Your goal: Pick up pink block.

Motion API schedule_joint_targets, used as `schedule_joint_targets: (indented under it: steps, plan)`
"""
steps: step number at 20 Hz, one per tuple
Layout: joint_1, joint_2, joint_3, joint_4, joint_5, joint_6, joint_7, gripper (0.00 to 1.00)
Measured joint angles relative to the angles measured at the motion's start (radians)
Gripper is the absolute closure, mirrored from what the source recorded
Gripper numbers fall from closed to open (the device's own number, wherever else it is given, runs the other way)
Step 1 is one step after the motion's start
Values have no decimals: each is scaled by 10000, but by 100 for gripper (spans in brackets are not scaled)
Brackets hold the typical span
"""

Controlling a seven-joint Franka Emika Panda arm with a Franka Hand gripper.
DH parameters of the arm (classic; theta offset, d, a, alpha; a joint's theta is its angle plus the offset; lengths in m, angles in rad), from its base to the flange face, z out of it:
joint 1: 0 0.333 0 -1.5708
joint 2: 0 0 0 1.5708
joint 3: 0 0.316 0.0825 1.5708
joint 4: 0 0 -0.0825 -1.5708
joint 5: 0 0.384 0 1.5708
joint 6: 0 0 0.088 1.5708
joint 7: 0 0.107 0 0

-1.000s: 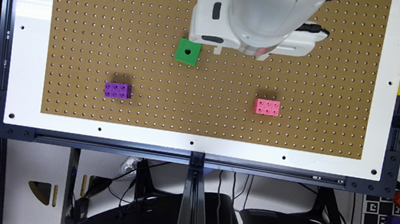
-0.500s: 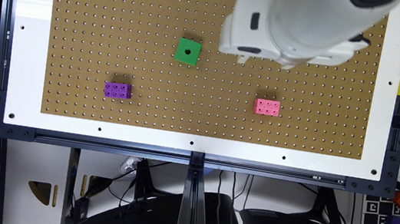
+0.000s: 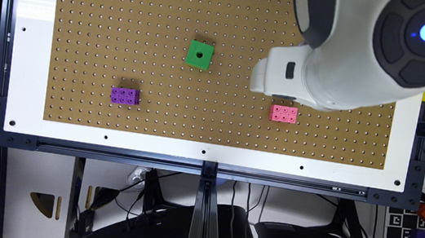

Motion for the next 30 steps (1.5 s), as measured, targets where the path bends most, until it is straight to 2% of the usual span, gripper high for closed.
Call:
schedule_joint_targets:
  steps: [5, 10, 14, 17, 22, 26, 30]
  plan:
    - [8, 40, 25, 74, 0, 0, 16, 0]
    - [119, 142, 53, 262, 0, -1, 150, 0]
    - [132, 266, 55, 322, 0, 11, 171, 0]
    - [132, 563, 55, 351, 0, 159, 171, 0]
    - [131, 1029, 55, 599, -1, 243, 171, 0]
    - [125, 1593, 53, 670, -19, 689, 171, 0]
    - [58, 2000, 37, 1110, -69, 703, 171, 0]
